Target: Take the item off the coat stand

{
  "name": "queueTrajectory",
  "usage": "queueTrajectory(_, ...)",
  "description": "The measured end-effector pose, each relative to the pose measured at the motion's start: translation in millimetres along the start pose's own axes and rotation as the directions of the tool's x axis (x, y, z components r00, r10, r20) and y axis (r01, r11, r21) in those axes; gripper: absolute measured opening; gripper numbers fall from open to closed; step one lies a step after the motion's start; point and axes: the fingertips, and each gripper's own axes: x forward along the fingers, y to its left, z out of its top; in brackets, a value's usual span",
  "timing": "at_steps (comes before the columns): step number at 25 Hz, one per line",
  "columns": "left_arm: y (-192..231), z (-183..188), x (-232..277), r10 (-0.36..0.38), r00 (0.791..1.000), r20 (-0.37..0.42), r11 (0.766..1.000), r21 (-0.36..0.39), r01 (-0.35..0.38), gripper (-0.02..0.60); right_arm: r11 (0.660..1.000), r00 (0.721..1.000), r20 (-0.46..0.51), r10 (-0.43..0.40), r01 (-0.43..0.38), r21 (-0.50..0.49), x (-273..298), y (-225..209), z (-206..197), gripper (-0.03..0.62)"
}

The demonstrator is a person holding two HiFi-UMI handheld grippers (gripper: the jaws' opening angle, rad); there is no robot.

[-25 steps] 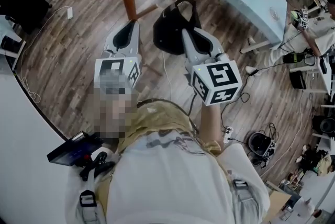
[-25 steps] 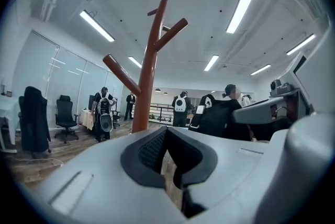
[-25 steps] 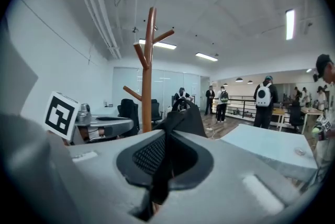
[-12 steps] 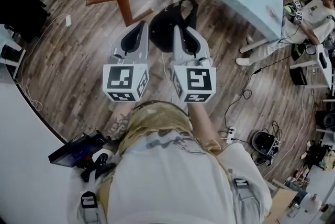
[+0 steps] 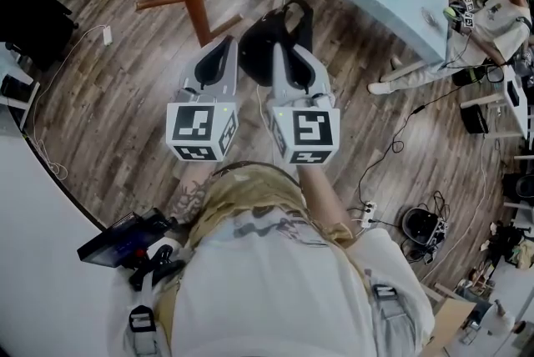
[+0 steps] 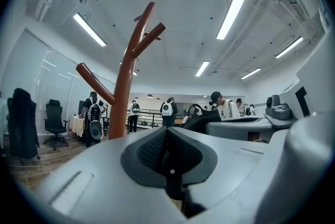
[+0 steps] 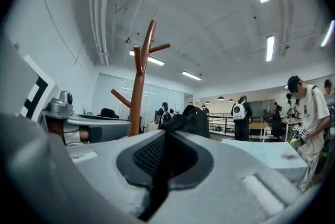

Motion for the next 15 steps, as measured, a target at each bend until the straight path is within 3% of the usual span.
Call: queueTrajectory(15, 4.2, -6.3, -0.7, 0.005, 1.0, -0.02, 1.0, -0.01, -0.005, 0.0, 1.0, 1.0, -0.025, 0.014, -0.014, 0.013, 3.0, 4.3, -8.8, 0.005)
